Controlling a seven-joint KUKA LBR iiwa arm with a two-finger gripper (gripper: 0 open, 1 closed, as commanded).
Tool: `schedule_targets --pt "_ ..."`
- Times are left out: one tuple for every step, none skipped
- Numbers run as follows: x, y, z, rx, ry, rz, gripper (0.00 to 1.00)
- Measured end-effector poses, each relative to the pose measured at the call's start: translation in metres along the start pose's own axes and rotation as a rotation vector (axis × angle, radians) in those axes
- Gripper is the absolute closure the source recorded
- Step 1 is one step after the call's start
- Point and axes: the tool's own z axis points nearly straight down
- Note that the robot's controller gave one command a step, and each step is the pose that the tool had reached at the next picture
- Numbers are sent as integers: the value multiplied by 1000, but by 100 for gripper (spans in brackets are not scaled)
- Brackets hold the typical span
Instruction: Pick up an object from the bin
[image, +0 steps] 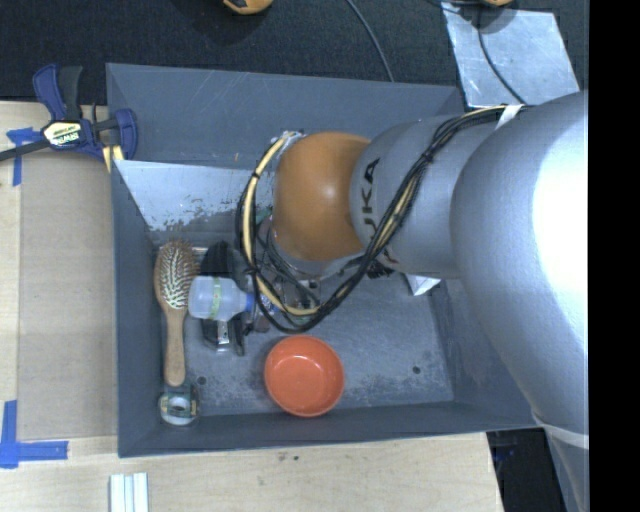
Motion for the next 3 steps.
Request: schedule_targets --pt "0 7 -2 1 -2 -21 100" --pt "5 18 -44 -1 -9 -276 100" --pt "7 14 -101 1 0 -139 100"
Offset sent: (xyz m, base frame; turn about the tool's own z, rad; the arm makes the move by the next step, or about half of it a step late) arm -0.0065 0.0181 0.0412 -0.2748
